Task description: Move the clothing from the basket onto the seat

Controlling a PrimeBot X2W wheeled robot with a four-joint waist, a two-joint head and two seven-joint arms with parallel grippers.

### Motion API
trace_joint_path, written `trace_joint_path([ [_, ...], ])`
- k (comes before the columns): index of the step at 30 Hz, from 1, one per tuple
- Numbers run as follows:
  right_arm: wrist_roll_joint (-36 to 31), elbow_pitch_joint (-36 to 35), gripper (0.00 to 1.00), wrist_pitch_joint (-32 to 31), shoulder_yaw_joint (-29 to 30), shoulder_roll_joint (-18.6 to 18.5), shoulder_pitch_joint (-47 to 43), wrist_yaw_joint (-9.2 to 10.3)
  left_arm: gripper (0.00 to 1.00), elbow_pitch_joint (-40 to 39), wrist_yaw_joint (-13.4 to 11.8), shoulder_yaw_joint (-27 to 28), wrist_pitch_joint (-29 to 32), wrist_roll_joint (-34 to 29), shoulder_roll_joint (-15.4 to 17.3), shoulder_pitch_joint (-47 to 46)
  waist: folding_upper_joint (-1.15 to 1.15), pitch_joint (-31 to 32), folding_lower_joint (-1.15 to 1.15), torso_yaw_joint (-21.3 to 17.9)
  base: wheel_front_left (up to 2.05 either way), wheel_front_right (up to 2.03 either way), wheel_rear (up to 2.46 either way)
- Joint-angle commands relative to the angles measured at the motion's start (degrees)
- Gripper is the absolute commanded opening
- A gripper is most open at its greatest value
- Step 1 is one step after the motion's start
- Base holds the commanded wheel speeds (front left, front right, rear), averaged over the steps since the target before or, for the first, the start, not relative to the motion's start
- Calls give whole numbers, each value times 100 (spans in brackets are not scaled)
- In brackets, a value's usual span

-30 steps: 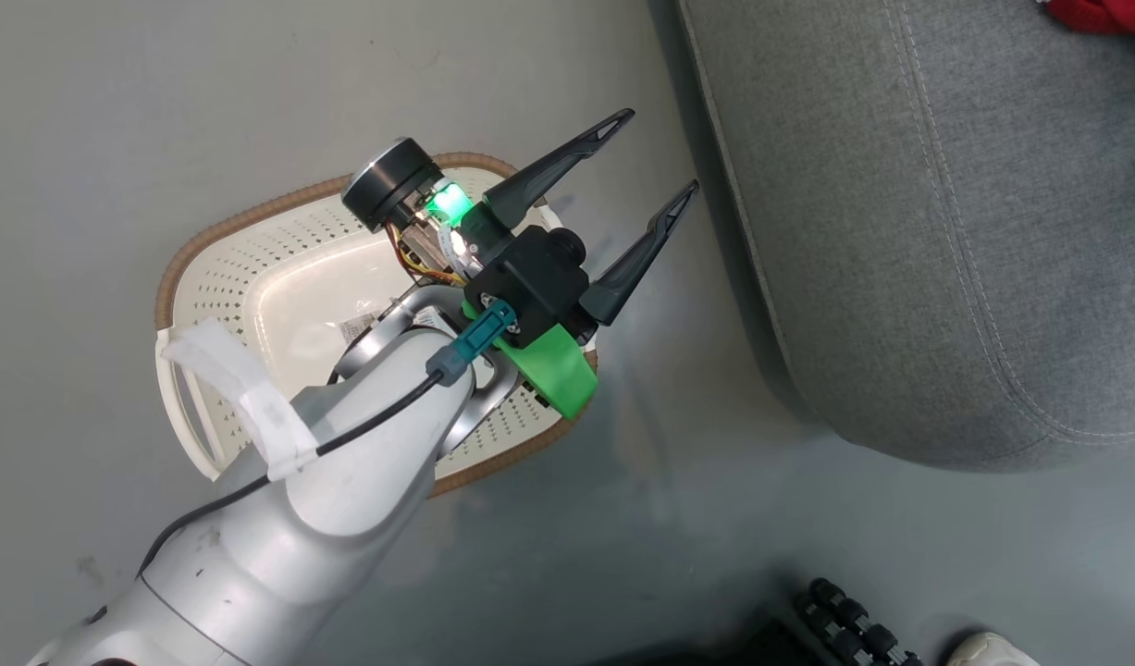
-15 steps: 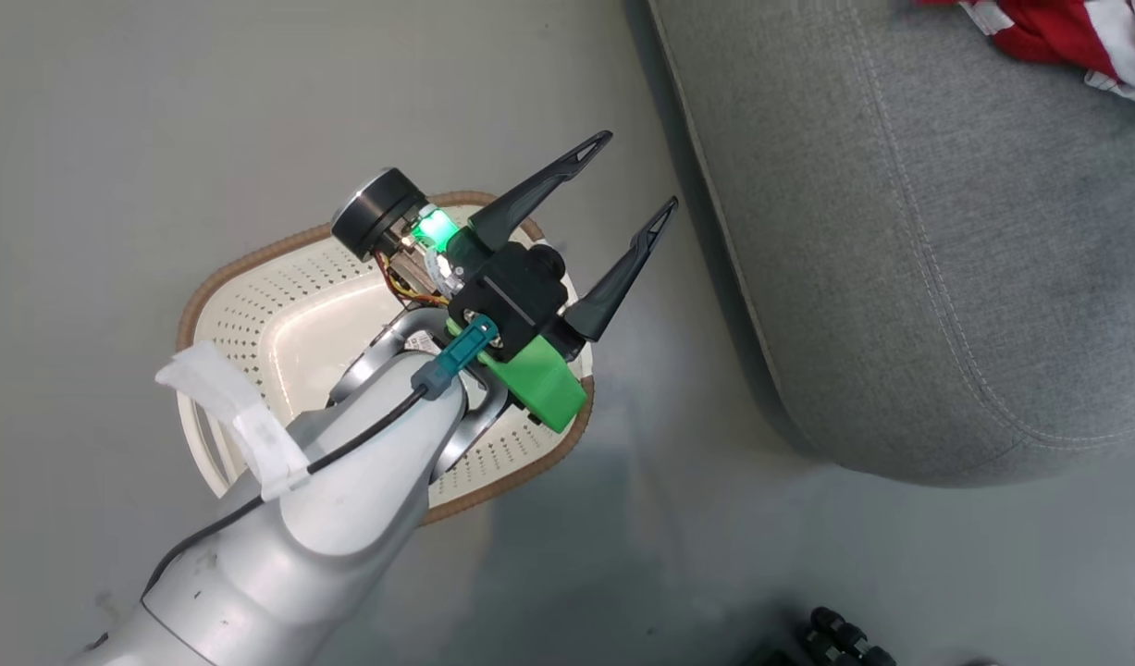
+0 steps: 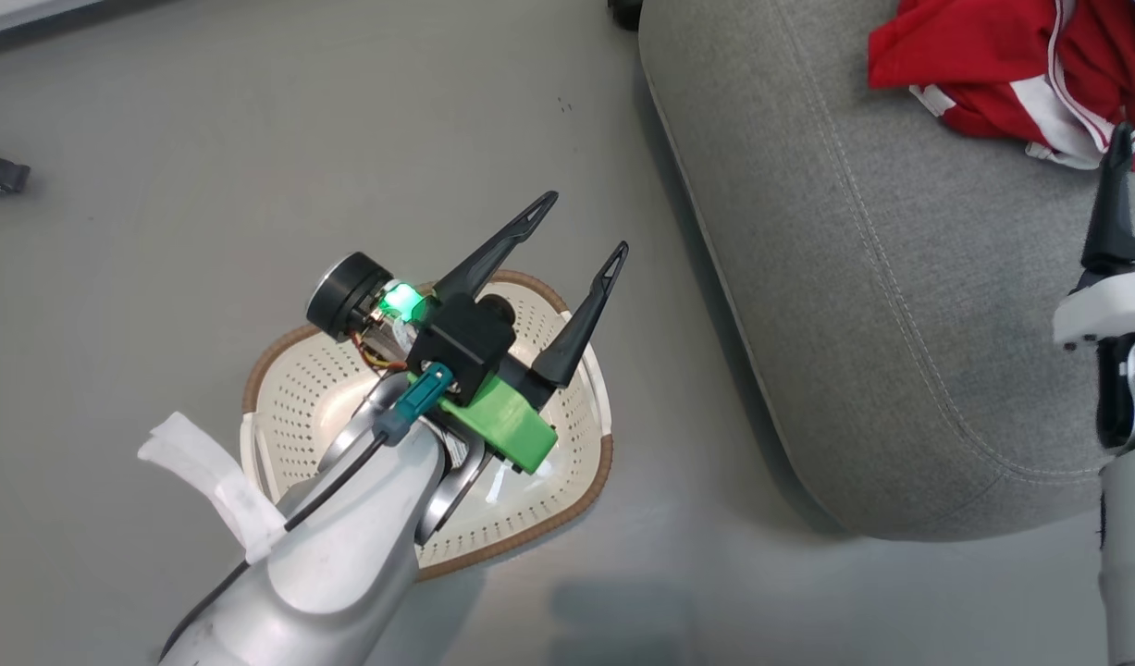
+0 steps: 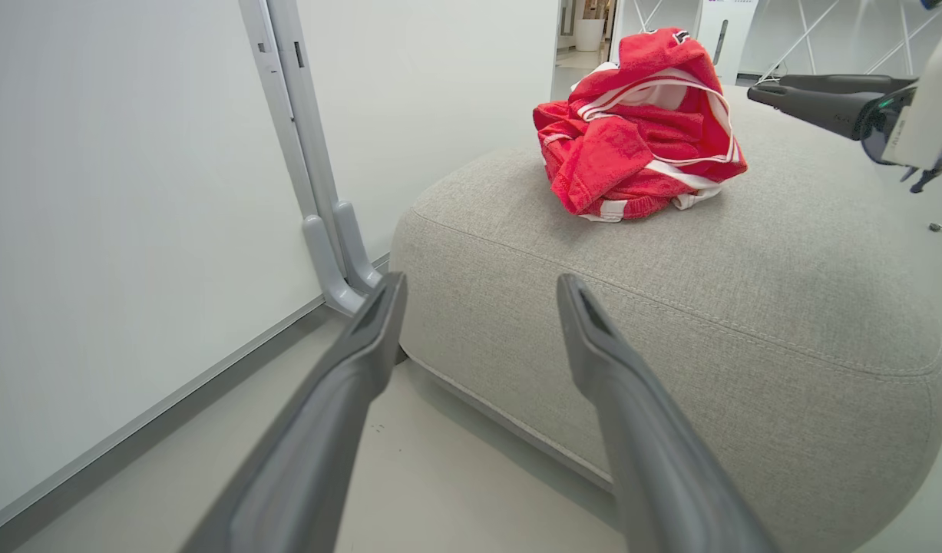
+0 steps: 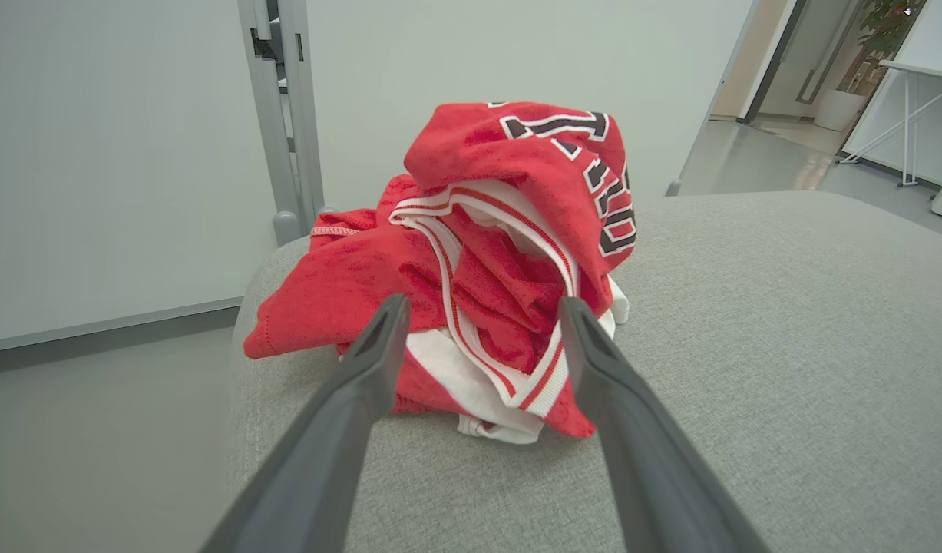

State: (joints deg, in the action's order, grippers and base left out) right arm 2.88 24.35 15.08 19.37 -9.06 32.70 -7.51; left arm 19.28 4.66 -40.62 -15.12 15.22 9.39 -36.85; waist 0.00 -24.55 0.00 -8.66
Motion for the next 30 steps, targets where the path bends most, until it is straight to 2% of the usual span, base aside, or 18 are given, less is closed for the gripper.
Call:
trace_joint_path([
  [1,53,-127,100,13,-92,70,-191,4,100,-19,-27,82,-3,64,-1,172,0,373,0,209,0,0,0],
  [8,105,-665,100,13,-682,302,-714,4,100,-137,-127,616,-2,99,19,731,0,740,0,508,0,0,0],
  [17,120,-1038,100,13,-1394,410,-1035,4,100,-298,-182,1420,-2,53,-38,1263,0,1081,0,976,0,0,0],
  [30,179,-1506,100,13,-1884,565,-1525,4,100,-502,-143,2541,-2,-119,-155,1999,0,1542,0,1330,0,0,0],
])
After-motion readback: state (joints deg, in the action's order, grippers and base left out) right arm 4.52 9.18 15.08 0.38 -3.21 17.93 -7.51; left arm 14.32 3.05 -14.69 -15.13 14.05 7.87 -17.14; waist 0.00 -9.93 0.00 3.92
